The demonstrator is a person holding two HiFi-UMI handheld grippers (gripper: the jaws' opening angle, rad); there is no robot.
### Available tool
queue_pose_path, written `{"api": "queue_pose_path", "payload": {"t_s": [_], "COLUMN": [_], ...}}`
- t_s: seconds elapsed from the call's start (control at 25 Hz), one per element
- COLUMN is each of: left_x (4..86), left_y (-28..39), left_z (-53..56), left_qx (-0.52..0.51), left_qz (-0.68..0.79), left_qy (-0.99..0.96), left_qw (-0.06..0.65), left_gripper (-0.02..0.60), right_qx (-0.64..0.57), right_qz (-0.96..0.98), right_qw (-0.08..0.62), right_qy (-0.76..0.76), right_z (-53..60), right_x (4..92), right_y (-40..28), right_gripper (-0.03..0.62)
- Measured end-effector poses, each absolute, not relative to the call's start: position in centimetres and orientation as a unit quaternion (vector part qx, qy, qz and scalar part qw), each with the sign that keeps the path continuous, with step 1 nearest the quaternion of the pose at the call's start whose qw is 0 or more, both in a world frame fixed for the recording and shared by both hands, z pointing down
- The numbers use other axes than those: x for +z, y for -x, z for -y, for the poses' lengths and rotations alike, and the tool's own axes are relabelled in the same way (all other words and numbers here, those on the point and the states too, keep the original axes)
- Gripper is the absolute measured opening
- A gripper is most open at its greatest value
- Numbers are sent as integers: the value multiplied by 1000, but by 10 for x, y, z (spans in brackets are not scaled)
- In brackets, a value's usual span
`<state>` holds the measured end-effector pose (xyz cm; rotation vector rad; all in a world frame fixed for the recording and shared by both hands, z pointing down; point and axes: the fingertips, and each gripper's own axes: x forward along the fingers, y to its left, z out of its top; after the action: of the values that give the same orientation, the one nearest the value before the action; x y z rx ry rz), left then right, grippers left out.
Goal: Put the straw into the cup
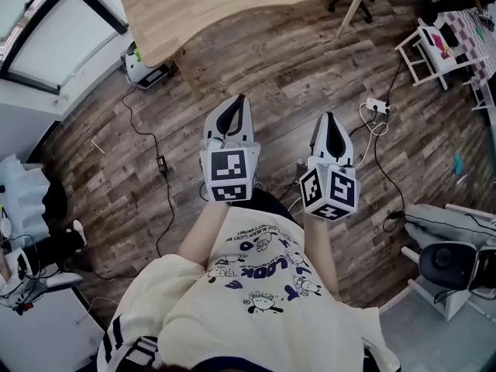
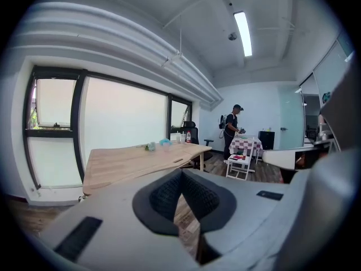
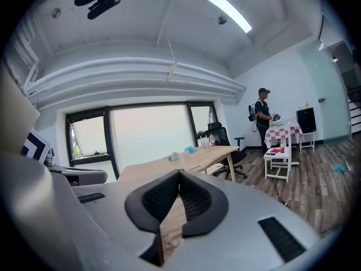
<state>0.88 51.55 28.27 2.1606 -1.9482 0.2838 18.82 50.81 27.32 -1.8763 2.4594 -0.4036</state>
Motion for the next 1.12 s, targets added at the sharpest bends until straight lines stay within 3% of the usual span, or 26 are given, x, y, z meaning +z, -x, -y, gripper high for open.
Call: {"api": "queue_pose_path", "payload": {"t_s": [0.44,1.12], "left_x": [292,288], "left_y": [0,10], "left_z": [-485,-339], "left_qx": [109,103], "left_qz": [666,632], "left_qy": [-729,-759], "left_qw": [115,121], "left_gripper": [28,28], "right_qx": [-141,-142], "right_qz": [-792,-775], "right_qw": [4,1], "right_qy": [594,616], "right_z": [-479,-352], "right_x": [284,280], "right_y": [-179,-150], "right_gripper": [-6,-6]}}
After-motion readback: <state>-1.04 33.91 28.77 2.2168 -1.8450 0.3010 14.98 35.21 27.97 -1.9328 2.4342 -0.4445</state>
